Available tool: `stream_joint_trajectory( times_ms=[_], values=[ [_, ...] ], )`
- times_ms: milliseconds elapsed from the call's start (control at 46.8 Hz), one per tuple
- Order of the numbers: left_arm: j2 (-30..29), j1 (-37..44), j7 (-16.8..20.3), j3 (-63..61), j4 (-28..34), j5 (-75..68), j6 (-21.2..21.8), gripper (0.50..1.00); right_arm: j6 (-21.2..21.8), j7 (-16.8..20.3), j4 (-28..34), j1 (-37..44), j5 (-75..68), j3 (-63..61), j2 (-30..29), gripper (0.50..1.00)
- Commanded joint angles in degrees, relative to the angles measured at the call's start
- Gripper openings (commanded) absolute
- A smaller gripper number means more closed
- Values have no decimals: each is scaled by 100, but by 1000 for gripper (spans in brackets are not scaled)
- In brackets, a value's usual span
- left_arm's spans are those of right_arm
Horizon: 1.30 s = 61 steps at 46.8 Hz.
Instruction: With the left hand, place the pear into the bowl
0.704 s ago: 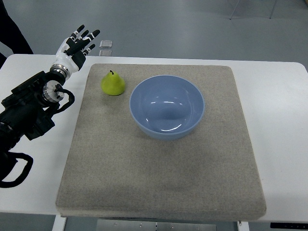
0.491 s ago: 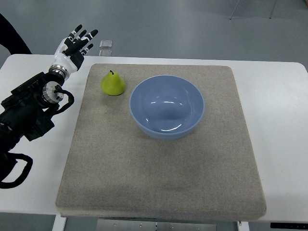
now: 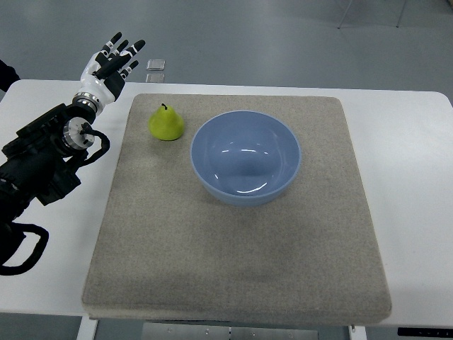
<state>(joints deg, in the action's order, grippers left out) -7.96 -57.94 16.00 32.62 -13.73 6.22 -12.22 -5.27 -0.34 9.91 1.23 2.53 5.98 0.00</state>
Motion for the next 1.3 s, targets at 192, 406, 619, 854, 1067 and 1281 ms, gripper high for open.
stream_joint_trajectory(
  times_ms=[192, 406, 619, 854, 1067, 1281],
  values=[
    [-328, -402, -36, -844, -104, -51, -175, 992, 0, -1, 2, 0, 2, 0, 0, 924],
    [-443, -798, -27, -2302, -95, -191, -500, 992, 0, -1, 2, 0, 2, 0, 0, 924],
    [-610, -1228, -27, -3217, -95, -1051, -913, 990, 0, -1, 2, 0, 2, 0, 0, 924],
    [-706, -1466, -18, -3420, -104, -2967, -1256, 990, 0, -1, 2, 0, 2, 0, 0, 924],
    [-1093, -1835, 17, -3429, -279, -4163, -1898, 981, 0, -1, 2, 0, 2, 0, 0, 924],
    [-1805, -2186, 122, -3420, -1465, -5358, -1880, 971, 0, -1, 2, 0, 2, 0, 0, 924]
  ],
)
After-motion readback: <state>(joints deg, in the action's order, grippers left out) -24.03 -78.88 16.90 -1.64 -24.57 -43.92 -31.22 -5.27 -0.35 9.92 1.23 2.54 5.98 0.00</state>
